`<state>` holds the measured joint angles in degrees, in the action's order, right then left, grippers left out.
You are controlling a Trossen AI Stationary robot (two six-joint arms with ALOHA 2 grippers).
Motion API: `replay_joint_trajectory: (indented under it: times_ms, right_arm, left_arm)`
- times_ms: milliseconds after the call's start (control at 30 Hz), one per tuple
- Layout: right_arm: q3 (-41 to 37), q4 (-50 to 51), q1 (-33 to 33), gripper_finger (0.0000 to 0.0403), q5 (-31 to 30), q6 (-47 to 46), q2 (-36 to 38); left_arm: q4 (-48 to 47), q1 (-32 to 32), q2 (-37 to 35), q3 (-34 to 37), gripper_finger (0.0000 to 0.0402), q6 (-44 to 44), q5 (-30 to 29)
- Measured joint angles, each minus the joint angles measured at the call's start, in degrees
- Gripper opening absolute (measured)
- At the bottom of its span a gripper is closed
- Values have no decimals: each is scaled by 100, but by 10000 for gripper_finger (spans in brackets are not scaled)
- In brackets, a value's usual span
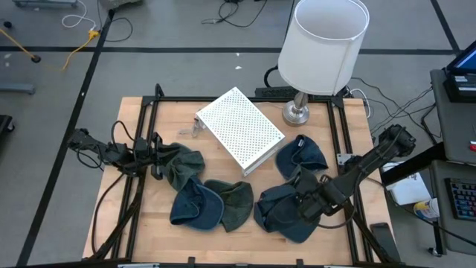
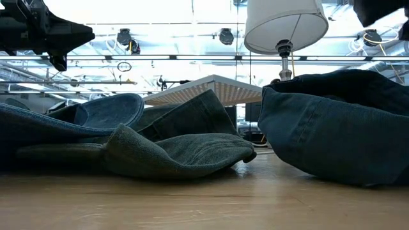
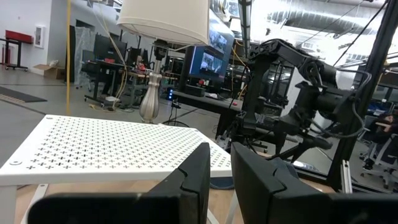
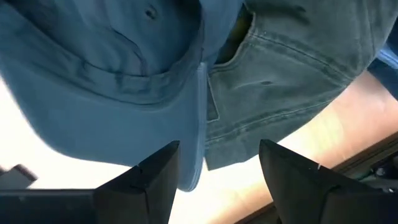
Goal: Pick & Place hat
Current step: Put the bottom right blue cap on the shelf
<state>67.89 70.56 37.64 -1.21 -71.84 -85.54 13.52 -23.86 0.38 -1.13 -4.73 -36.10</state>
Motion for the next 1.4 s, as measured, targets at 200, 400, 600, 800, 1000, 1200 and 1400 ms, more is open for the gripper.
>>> replay_joint_trajectory:
  times_ms: [200,400,600,800,1000,1200,1400]
  right_arm:
    - [-335,-524,57,212,22,1,0]
    - [-567,-1059,111,212,288,103,7]
    - [-724,-1252,112,211,456,240,9]
    - [-774,-1389,112,178,589,280,9]
    - [-774,-1381,112,102,586,361,9]
    - [-773,-1409,110,12,569,357,22]
    - [-737,-1485,112,5,582,361,22]
  left_arm:
    - [0,0,-1,-1,67,0,1]
    - [0,0,-2,-2,67,-2,0]
    - [-1,0,0,0,67,-1,0]
    - [0,0,-2,0,67,-2,1]
    - [0,0,0,0,67,-1,0]
    - [-2,0,0,0,67,-2,0]
    - [-2,0,0,-2,67,-2,2]
